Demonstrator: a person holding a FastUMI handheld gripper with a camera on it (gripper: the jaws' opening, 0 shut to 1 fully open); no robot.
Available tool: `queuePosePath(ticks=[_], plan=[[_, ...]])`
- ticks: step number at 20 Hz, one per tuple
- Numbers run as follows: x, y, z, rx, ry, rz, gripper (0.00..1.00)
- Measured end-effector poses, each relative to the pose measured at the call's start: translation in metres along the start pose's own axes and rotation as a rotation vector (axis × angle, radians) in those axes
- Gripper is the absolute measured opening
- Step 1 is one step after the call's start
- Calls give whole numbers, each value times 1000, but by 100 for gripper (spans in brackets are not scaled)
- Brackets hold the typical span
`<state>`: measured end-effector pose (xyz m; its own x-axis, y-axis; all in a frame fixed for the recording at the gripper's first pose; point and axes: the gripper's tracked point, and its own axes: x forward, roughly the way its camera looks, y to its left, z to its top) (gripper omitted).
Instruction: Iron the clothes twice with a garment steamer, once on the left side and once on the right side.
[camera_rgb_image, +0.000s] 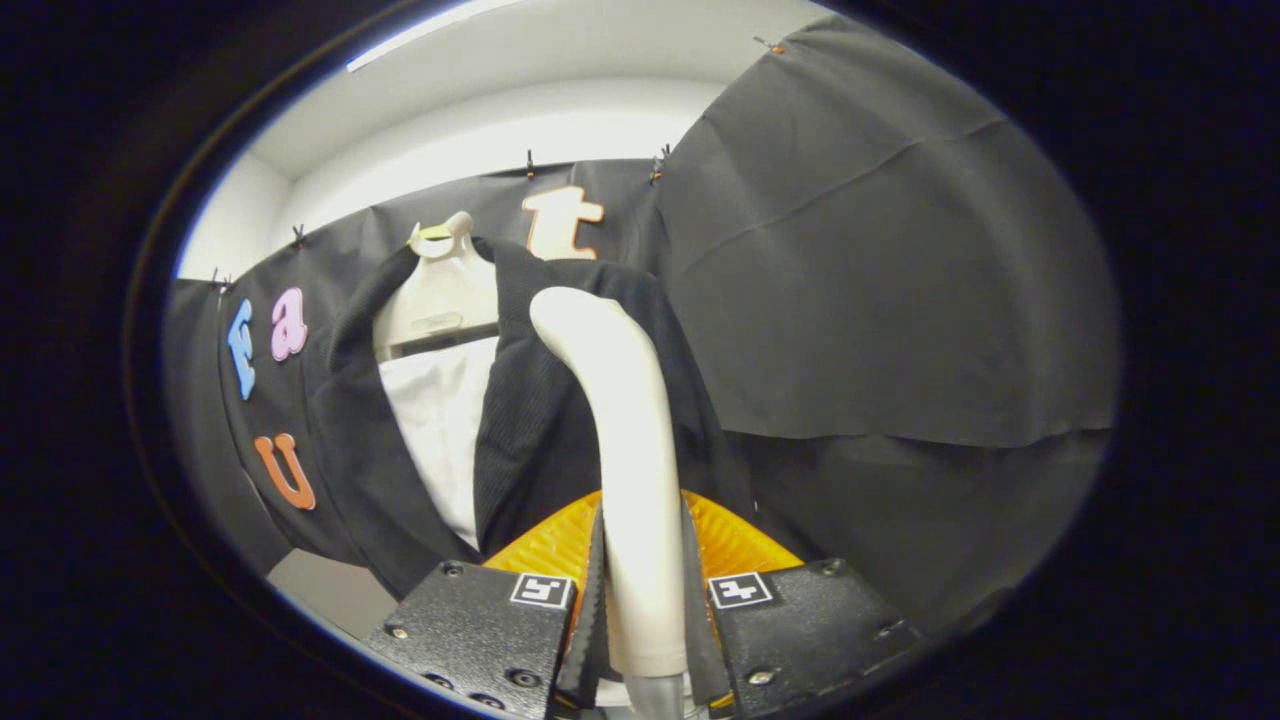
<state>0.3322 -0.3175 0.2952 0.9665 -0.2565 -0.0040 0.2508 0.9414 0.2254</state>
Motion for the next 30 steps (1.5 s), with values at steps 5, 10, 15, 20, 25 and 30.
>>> queuePosePath(ticks=[5,10,15,20,25,30], plan=[[2,-3,-21,-31,13,-41,37],[-1,-9,-47,-52,50,-61,37],[-10,-10,-74,-64,89,-67,37],[-21,-5,-106,-93,135,-59,37],[-29,2,-146,-122,200,-55,37],[-35,4,-185,-149,268,-60,37]])
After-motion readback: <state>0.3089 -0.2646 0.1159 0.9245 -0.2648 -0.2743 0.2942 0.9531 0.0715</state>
